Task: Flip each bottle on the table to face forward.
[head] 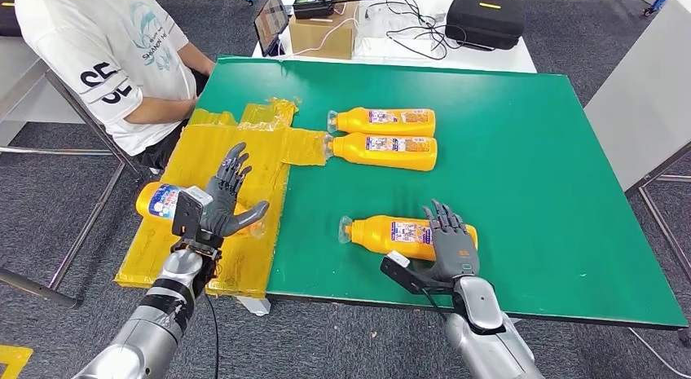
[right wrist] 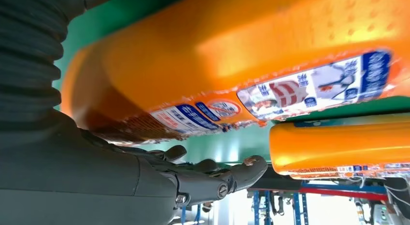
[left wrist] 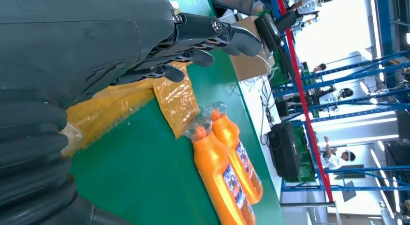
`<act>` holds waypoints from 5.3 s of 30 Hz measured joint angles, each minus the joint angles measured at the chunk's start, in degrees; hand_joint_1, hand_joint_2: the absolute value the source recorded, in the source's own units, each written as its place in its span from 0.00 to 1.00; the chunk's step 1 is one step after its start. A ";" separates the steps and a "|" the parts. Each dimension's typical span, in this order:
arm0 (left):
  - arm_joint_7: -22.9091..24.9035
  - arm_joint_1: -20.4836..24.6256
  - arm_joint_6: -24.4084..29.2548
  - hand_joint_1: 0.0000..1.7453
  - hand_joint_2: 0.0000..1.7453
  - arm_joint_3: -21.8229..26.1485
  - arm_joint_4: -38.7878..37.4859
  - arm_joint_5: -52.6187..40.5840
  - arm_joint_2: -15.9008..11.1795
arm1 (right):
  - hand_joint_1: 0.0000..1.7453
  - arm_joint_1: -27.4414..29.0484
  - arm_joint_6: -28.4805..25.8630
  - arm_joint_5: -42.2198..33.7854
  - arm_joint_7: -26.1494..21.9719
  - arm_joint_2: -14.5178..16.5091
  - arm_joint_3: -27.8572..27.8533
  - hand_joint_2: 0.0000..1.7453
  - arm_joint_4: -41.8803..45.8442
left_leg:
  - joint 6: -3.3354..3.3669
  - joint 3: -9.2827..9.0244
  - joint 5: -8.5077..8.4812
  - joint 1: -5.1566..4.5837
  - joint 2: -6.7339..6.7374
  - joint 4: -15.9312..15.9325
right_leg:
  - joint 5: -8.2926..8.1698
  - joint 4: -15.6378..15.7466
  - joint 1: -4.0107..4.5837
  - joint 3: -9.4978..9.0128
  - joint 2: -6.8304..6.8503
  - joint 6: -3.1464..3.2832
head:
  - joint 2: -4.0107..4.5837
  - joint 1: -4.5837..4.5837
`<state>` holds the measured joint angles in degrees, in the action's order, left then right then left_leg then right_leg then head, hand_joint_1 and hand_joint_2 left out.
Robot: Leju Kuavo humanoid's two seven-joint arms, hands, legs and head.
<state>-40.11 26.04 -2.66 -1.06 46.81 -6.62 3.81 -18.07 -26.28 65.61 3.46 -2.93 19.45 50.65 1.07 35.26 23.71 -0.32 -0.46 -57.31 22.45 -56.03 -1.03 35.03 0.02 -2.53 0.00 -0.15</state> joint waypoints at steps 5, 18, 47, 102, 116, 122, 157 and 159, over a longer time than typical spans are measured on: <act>0.00 0.00 -0.83 0.00 1.00 -0.07 0.02 -0.05 0.52 | 0.73 -2.39 2.90 -0.03 -0.32 -0.17 -0.01 1.00 -2.96 | 0.00 -0.06 0.00 0.00 0.02 0.00 | -0.01 0.00 0.00 -0.07 0.00 0.00 | -0.01 -0.01; -0.01 0.03 -3.50 0.00 1.00 -1.46 0.07 -0.07 0.55 | 1.00 -12.25 14.65 -5.19 -7.77 0.26 0.14 1.00 -15.29 | 0.02 -0.89 0.01 0.00 0.20 0.02 | -0.10 0.10 0.01 -0.80 -0.12 0.02 | -0.01 0.00; 0.59 7.48 4.65 0.00 1.00 -2.11 -14.34 -5.77 3.54 | 1.00 -9.07 2.57 -30.45 -24.49 8.76 -4.41 1.00 -11.48 | -0.01 -0.08 -0.10 -0.01 0.18 0.00 | -0.24 0.06 -0.02 -0.07 -0.36 0.00 | -0.01 0.00; 7.15 6.00 -7.16 0.10 1.00 -6.31 -11.38 7.15 8.20 | 1.00 -13.01 -0.97 -43.87 -28.14 22.44 11.46 1.00 -19.11 | -0.02 0.11 -0.10 0.02 0.22 0.01 | -0.24 0.05 0.01 0.17 -0.36 0.01 | -0.01 0.00; 7.82 4.97 -5.84 1.00 1.00 -6.71 -6.42 11.23 7.64 | 0.00 -13.41 -1.11 -40.91 -26.61 22.33 11.40 1.00 -19.77 | -0.02 0.12 -0.10 0.02 0.22 0.01 | -0.24 0.05 0.01 0.19 -0.36 0.01 | -0.01 0.01; 8.37 5.72 -4.28 1.00 1.00 -5.50 -4.52 14.32 7.64 | 0.00 -12.27 -2.17 -41.36 -27.01 22.07 10.16 1.00 -19.87 | -0.02 0.13 -0.10 0.02 0.22 0.01 | -0.24 0.04 0.01 0.19 -0.36 0.01 | -0.01 0.00; 9.86 15.41 12.78 1.00 1.00 -12.37 -20.83 -24.65 -10.07 | 0.00 -4.92 -3.26 -50.63 -34.38 15.36 -1.22 1.00 -4.13 | -0.04 0.13 -0.12 0.06 0.26 0.03 | -0.23 -0.01 0.04 0.20 -0.39 0.02 | -0.01 0.02; 8.91 16.67 9.82 1.00 1.00 -13.56 -21.85 -27.91 -11.77 | 0.00 -4.71 -2.56 -51.08 -34.90 14.92 -1.73 1.00 -3.29 | -0.04 0.11 -0.11 0.06 0.28 0.04 | -0.24 -0.01 0.03 0.18 -0.39 0.03 | -0.01 0.02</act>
<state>-31.20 42.71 7.16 -14.62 24.96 -34.53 -7.96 -22.79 -28.84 14.53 -31.44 11.99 17.72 47.36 1.04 35.37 23.60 -0.26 -0.19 -57.28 22.21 -56.04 -1.00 35.21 -0.37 -2.50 -0.01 -0.13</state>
